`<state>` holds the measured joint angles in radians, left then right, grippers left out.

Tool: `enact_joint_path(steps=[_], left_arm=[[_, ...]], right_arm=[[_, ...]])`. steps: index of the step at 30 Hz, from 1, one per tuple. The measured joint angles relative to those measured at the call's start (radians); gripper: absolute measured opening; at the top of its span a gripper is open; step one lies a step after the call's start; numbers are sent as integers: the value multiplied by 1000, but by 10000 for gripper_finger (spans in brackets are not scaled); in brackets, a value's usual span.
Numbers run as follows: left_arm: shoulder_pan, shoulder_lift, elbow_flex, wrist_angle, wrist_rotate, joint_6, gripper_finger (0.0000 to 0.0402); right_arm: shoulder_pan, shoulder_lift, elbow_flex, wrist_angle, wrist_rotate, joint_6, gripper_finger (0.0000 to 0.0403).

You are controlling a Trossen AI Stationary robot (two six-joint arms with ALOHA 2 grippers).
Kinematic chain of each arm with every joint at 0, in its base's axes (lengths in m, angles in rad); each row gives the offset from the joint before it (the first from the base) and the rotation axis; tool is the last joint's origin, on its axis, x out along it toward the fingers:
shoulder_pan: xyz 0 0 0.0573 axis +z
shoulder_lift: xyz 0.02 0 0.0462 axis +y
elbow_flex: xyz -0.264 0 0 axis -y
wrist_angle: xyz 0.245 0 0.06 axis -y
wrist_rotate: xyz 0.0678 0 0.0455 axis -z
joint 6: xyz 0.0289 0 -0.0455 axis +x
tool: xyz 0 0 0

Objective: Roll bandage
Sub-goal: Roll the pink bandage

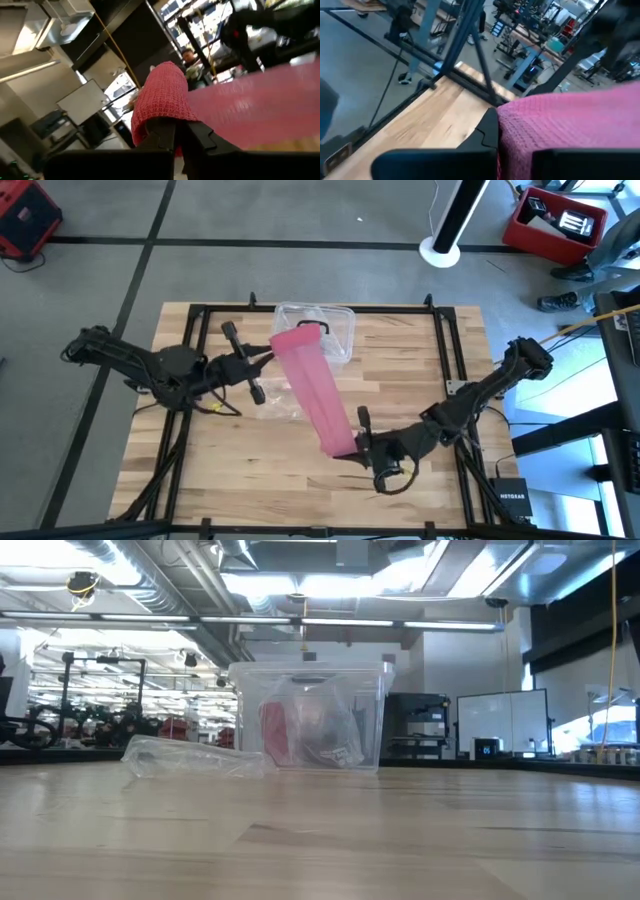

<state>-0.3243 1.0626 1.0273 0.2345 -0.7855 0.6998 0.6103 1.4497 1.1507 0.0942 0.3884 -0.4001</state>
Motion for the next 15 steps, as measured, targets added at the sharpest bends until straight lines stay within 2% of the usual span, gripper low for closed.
enact_joint_path(steps=[4,9,15], left_arm=[[20,0,-48,-18,-2,18,2],[5,14,-105,-55,10,-30,2],[-19,96,-145,-66,81,-107,2]], right_arm=[[29,-1,169,-110,13,-44,2],[37,-2,343,-156,90,-54,1],[-46,-2,452,-175,91,-29,1]])
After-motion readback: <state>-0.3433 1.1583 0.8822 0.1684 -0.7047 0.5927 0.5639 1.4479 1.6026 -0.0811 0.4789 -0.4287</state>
